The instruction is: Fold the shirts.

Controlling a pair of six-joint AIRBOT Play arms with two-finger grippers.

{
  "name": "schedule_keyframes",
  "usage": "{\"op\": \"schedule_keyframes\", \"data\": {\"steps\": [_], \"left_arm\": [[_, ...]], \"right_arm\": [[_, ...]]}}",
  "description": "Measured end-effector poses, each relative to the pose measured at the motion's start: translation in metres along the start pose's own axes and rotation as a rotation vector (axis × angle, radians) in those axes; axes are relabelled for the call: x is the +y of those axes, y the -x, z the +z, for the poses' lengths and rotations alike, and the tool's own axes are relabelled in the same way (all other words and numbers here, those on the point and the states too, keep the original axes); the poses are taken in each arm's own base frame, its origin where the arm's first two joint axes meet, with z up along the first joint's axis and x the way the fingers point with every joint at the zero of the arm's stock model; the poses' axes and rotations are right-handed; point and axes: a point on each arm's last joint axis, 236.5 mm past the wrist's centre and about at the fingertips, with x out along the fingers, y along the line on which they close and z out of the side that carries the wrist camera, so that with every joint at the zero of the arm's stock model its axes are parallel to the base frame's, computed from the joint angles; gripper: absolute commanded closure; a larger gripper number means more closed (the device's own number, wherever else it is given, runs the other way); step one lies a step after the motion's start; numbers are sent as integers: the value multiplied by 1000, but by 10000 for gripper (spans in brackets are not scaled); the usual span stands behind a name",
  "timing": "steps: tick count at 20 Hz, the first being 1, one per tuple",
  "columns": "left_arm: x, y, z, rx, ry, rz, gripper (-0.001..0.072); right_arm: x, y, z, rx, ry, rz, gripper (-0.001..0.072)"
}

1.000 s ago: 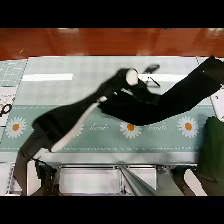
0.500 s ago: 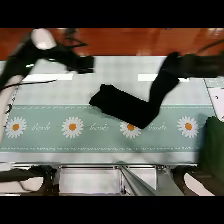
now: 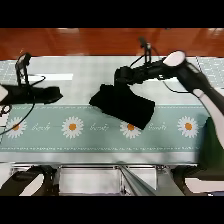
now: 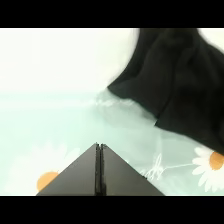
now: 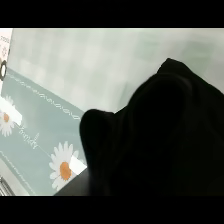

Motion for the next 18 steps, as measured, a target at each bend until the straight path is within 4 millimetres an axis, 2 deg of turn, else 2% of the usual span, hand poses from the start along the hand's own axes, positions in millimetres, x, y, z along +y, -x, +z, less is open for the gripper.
{"op": "schedule_keyframes", "data": {"steps": [3,7,9,12,14,15,16,18], "left_arm": [[5,-4,-14,-5,27,-7,685],[4,-6,-12,-44,54,-27,685],[4,-7,-9,-59,62,-32,685],[6,-10,-4,-80,74,-32,685],[15,-6,9,-123,94,-17,685],[22,0,20,-156,110,-6,685],[31,9,32,-192,130,9,685],[50,34,58,-268,176,37,685]], "right_arm": [[-7,-25,2,22,-29,17,682],[-12,-44,-3,53,-61,34,665],[-13,-54,-11,79,-71,40,304],[-18,-56,-16,105,-86,46,304],[-25,-36,-13,126,-101,58,305],[-27,-18,-10,133,-105,69,305],[-29,8,-5,138,-107,81,305],[-41,77,8,105,-89,56,305]]}}
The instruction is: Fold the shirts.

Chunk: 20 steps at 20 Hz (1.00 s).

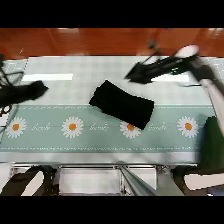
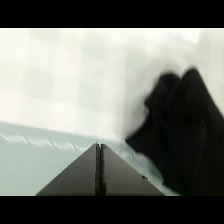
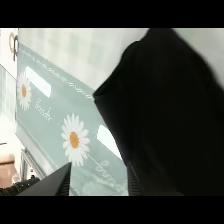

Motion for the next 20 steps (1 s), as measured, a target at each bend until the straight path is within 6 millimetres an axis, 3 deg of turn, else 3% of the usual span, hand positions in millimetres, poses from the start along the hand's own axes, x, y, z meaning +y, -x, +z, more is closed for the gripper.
{"op": "schedule_keyframes", "data": {"steps": [2,4,6,7,8,10,12,16,20], "left_arm": [[11,20,27,-63,41,18,685],[16,36,40,-102,68,21,685],[11,42,35,-100,71,4,685],[7,41,28,-88,64,-5,685],[3,38,17,-63,55,-16,685],[-8,27,-12,5,36,-50,685],[-20,16,-39,65,16,-84,685],[-40,-1,-76,128,-33,-135,685],[-48,-9,-84,130,-51,-153,685]], "right_arm": [[-25,76,-8,-56,19,-145,305],[-65,144,-32,-144,-27,-364,296],[-103,186,-68,-244,-114,-523,296],[-120,191,-88,-271,-165,-561,295],[-135,188,-109,-283,-222,-575,296],[-162,161,-144,-291,-340,-535,296],[-175,131,-161,-302,-432,-442,296],[-184,77,-162,-309,-568,-236,297],[-178,21,-161,-200,-603,-138,297]]}}
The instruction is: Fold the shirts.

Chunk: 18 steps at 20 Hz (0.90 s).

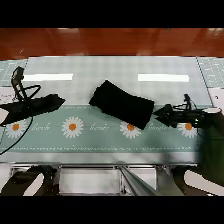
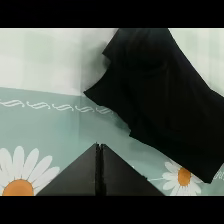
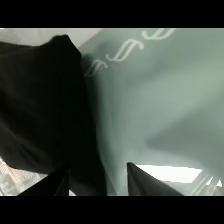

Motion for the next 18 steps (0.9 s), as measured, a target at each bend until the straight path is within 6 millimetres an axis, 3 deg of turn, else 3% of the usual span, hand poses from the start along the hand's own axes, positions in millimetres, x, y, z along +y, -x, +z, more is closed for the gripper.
{"op": "schedule_keyframes", "data": {"steps": [3,4,5,6,10,14,18], "left_arm": [[-2,-3,1,-11,-3,-4,685],[-2,-3,1,-11,-4,-5,685],[-2,-3,1,-13,-4,-5,685],[-2,-4,2,-17,-5,-5,685],[-2,-4,3,-24,-6,-6,685],[-2,-4,9,-50,-6,-5,685],[-2,-3,15,-74,-6,-4,685]], "right_arm": [[20,-34,-7,77,21,24,305],[27,-44,-7,92,33,28,391],[32,-52,-5,99,52,24,611],[38,-60,-4,107,84,15,682],[106,-70,5,122,273,78,683],[197,-49,15,105,546,84,683],[278,12,38,-2,773,17,684]]}}
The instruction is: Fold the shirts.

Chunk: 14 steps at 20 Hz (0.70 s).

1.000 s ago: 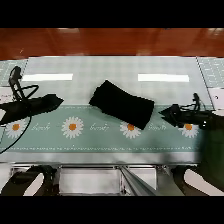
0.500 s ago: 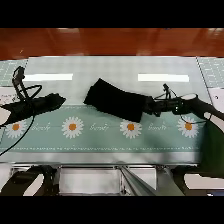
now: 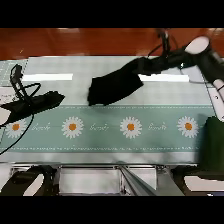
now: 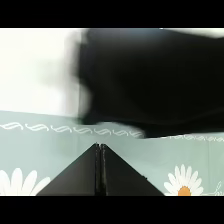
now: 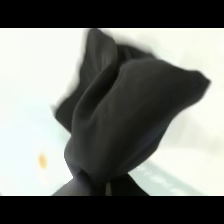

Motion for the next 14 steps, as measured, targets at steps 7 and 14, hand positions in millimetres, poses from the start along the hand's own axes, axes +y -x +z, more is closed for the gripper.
{"op": "schedule_keyframes", "data": {"steps": [7,14], "left_arm": [[0,0,0,2,0,0,685],[-2,0,0,-1,7,-6,685]], "right_arm": [[-26,162,65,-202,24,-253,684],[-121,325,38,-415,-296,-426,684]]}}
